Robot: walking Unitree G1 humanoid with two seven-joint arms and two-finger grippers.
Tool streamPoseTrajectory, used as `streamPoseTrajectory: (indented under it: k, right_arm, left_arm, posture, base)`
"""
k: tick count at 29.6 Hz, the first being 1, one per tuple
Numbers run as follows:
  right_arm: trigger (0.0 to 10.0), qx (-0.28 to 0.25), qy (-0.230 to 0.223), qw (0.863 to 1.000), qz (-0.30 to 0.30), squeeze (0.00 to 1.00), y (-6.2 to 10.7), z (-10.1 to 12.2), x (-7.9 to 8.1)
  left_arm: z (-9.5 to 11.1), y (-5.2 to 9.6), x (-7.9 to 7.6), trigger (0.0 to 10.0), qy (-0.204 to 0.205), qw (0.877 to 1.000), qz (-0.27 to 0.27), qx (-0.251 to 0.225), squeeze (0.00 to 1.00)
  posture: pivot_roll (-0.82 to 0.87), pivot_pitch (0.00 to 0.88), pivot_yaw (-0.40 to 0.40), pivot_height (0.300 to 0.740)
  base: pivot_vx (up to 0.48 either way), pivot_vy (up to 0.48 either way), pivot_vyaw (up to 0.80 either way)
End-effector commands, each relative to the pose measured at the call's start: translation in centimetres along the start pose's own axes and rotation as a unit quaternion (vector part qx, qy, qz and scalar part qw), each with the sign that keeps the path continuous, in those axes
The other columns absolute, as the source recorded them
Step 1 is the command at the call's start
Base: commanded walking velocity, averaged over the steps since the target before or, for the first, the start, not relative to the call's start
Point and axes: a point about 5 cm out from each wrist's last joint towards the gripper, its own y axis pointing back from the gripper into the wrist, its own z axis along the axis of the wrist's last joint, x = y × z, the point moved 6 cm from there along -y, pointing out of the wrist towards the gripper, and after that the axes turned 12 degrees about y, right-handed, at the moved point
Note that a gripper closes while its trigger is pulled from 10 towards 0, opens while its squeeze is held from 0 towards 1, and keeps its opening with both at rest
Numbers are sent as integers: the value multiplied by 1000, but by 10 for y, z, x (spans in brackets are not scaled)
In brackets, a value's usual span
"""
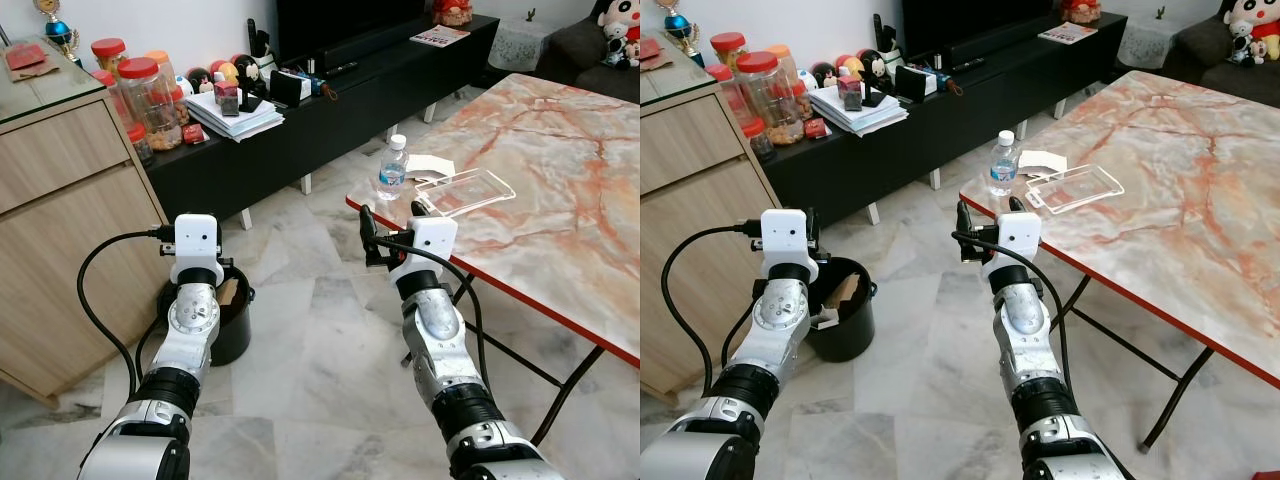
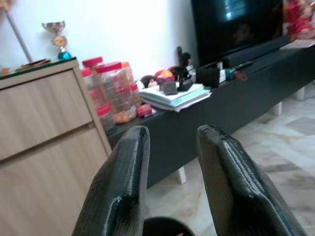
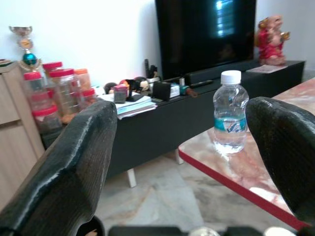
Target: Picking trash to rubbish bin
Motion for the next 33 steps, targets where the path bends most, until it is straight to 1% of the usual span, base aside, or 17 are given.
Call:
streamPoseTrajectory:
  k: [1,4,9,16,20,28,33]
  right_arm:
    - [10000,-2,4,1000,4,0,-2,4,4]
    - [10000,7,6,1000,-3,0,-3,1,2]
    - [10000,8,-2,1000,-20,0,-4,2,-1]
    - [10000,13,-4,1000,-15,0,-5,2,1]
    - [10000,12,0,1000,-15,0,-6,3,0]
    - [10000,13,-2,1000,-18,0,-5,3,1]
    - [10000,12,-2,1000,-12,0,-6,4,4]
  left_arm:
    - [3,-1,0,10000,2,1000,-4,-2,0]
    - [1,0,-3,10000,4,1000,-13,3,0]
    - [0,0,-8,10000,-4,1000,-29,7,0]
    - [2,0,-9,10000,0,999,-31,5,0]
    - [-1,0,-10,10000,13,999,-32,15,0]
    - [-1,0,-10,10000,12,999,-32,16,0]
    - [1,0,-9,10000,7,999,-30,13,0]
  posture:
    - [-95,43,33,740]
    - [-96,42,41,740]
    - [-77,42,51,740]
    - [-72,46,46,740]
    - [-85,55,46,740]
    - [-91,59,48,740]
    - [-91,59,48,740]
  base:
    - [0,0,-800]
    - [0,0,-617]
    - [0,0,0]
    - [0,0,0]
    - [0,0,-800]
    - [0,376,-800]
    - [0,0,-800]
